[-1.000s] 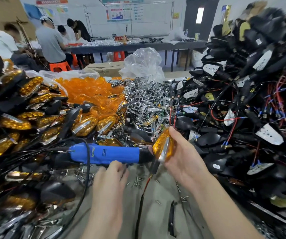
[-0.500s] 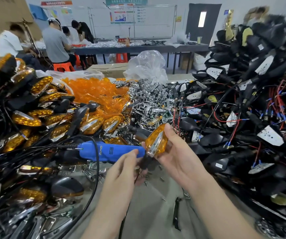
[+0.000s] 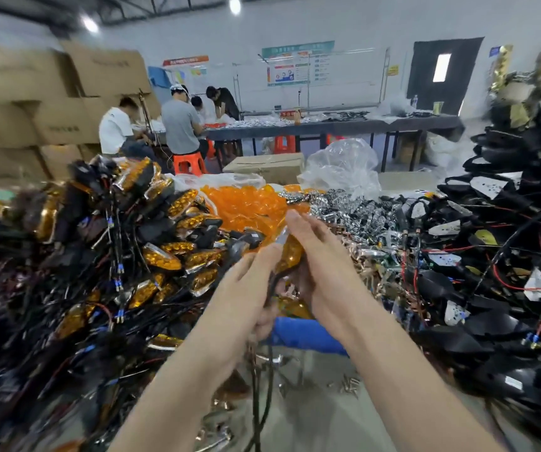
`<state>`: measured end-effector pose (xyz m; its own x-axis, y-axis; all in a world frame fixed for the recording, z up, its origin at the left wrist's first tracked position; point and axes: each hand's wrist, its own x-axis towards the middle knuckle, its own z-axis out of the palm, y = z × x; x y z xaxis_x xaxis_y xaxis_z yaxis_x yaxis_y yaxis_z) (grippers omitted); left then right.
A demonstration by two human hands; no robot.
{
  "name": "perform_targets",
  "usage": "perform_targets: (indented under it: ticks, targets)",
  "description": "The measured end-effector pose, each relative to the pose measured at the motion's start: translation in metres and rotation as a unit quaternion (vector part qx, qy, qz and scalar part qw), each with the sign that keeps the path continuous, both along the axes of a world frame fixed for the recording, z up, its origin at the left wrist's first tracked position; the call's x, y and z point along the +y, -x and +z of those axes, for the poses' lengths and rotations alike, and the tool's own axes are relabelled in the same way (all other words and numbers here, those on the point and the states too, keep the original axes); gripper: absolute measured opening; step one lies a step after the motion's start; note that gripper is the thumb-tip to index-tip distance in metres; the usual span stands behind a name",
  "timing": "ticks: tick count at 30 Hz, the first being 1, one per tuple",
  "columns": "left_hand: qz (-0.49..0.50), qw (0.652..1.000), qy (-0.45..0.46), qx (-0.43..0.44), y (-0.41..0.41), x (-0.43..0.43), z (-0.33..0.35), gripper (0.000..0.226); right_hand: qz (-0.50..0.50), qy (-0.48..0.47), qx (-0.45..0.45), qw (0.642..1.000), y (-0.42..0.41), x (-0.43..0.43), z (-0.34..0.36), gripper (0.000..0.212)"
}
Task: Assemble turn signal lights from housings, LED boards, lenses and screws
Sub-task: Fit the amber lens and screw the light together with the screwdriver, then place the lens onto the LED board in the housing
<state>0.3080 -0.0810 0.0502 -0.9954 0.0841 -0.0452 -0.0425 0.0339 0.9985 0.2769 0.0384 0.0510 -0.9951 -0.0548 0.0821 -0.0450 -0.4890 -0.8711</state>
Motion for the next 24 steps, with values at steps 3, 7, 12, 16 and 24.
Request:
perform_targets:
  ticks: [3,7,12,16,24]
  targets:
    - [0.037,0.999,0.032,0.016,0.012,-0.032,0.03,0.044,0.022,-0.039,0.034,0.998,0.013,-0.027,0.022,0.044]
    - [0.064,0.985,0.119,0.111,0.033,-0.071,0.078,0.047,0.019,-0.048,0.058,0.997,0.032,-0.056,0.045,0.038]
    - [0.256,0.851,0.366,0.274,0.108,-0.128,0.148,0.046,0.026,-0.036,0.041,0.998,0.047,-0.073,0.057,0.011]
    - [0.276,0.784,0.54,0.132,0.16,-0.176,0.16,0.075,0.008,-0.049,0.025,0.998,0.057,-0.067,0.056,0.025]
    - [0.24,0.889,0.325,0.214,0.135,-0.082,0.074,0.045,-0.068,-0.074,-0.008,0.995,0.06,-0.016,0.035,0.021]
